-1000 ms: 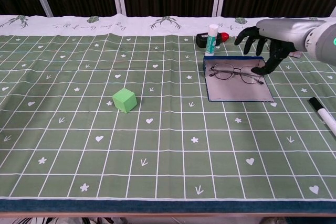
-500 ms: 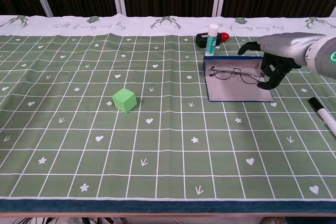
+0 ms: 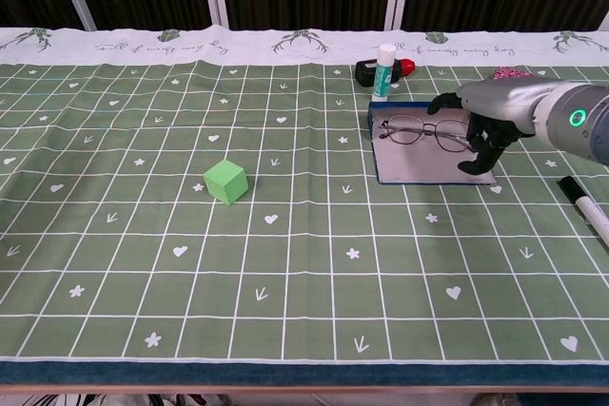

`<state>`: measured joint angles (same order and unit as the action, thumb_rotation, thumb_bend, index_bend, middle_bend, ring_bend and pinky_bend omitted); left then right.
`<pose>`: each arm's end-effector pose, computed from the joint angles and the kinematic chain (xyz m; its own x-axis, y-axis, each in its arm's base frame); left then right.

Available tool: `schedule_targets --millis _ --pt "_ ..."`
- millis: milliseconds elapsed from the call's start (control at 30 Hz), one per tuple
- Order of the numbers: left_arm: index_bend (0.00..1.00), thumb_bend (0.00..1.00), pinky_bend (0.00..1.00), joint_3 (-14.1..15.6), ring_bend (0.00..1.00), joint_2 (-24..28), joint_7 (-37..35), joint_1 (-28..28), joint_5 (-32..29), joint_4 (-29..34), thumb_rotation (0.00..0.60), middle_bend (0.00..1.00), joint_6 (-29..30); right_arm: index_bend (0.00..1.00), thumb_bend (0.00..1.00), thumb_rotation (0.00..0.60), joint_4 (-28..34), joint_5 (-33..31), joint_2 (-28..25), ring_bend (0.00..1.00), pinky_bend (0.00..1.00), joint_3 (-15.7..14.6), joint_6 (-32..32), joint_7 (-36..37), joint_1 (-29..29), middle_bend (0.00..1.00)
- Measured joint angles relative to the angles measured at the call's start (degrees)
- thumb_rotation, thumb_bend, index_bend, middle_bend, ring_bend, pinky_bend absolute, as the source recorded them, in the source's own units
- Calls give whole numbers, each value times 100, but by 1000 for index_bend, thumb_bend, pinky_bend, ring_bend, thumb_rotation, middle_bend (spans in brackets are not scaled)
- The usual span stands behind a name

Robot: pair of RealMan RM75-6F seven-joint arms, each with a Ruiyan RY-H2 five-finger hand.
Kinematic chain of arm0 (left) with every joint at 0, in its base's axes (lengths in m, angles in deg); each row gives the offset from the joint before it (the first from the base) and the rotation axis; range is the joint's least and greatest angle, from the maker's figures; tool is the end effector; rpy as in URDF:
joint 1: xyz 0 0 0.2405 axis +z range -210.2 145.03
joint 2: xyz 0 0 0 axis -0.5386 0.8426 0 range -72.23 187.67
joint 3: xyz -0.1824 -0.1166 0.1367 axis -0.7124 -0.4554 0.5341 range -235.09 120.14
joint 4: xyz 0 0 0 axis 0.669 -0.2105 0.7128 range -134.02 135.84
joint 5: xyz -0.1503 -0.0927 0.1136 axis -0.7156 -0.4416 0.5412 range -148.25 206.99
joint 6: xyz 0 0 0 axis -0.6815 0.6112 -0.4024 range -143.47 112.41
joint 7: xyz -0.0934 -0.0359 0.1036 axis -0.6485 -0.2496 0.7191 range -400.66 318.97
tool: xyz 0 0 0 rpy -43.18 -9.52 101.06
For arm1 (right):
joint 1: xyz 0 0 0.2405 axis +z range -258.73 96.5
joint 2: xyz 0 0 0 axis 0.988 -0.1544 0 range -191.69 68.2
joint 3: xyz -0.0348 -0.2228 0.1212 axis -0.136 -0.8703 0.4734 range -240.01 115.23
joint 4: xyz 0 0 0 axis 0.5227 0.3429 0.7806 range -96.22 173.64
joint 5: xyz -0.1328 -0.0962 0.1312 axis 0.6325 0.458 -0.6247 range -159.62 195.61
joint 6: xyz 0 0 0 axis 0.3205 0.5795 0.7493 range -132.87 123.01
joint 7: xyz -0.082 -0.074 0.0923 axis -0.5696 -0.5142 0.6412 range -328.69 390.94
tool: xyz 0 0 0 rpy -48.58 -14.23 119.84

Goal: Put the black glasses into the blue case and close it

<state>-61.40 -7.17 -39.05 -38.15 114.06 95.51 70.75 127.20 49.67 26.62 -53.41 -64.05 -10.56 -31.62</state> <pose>-0.3000 0.1878 0.1578 0.3721 -0.0371 0.9275 0.9280 -0.0029 -0.3725 -0.1621 -0.3561 -0.0163 0.5400 -0.3807 0.7506 -0.8364 -0.1437 0.5289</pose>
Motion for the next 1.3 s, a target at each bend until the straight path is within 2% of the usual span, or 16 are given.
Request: schedule_targets --millis 167,1300 --pt "111 314 0 0 0 0 4 -1 -3 3 600 0 -4 112 505 600 -157 -88 83 878 893 -11 65 -19 29 815" --pt "111 314 0 -25 0 -11 11 0 -41 10 600 0 -1 110 510 600 -636 -463 331 878 893 -50 317 -161 177 816"
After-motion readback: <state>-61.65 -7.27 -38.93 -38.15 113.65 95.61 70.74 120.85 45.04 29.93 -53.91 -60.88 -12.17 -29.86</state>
